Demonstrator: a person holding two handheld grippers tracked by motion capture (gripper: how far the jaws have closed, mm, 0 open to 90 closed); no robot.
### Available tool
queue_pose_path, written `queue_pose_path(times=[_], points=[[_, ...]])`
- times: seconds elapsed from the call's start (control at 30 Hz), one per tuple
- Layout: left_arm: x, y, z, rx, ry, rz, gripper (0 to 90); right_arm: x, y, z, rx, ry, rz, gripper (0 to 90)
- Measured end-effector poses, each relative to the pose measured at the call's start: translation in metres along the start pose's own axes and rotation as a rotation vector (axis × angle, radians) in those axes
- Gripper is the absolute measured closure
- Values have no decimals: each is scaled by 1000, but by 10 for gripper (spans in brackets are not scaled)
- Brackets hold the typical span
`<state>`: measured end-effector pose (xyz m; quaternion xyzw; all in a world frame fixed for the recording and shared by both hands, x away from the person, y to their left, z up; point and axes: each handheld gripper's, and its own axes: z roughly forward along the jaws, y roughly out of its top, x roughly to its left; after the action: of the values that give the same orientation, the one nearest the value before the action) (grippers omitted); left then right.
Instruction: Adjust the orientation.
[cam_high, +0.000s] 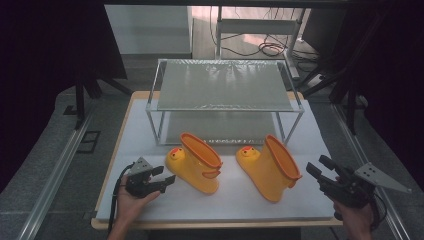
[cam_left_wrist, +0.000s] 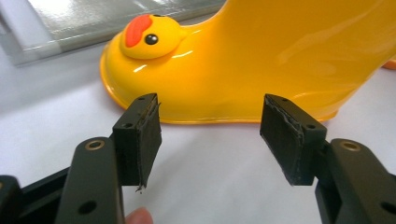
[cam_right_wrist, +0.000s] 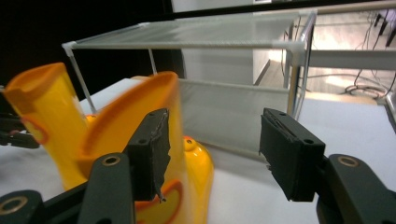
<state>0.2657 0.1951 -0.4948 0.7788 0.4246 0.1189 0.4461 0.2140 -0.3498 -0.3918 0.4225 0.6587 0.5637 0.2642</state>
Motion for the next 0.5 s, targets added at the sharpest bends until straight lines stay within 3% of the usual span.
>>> queue_pose_path(times=[0.27,0.5], points=[[1,2,-4,-12,17,0,361,34,25,-14,-51,61,-52,386],[5,4,-8,-28,34,-22,358,71,31,3,-6,157,-93,377]])
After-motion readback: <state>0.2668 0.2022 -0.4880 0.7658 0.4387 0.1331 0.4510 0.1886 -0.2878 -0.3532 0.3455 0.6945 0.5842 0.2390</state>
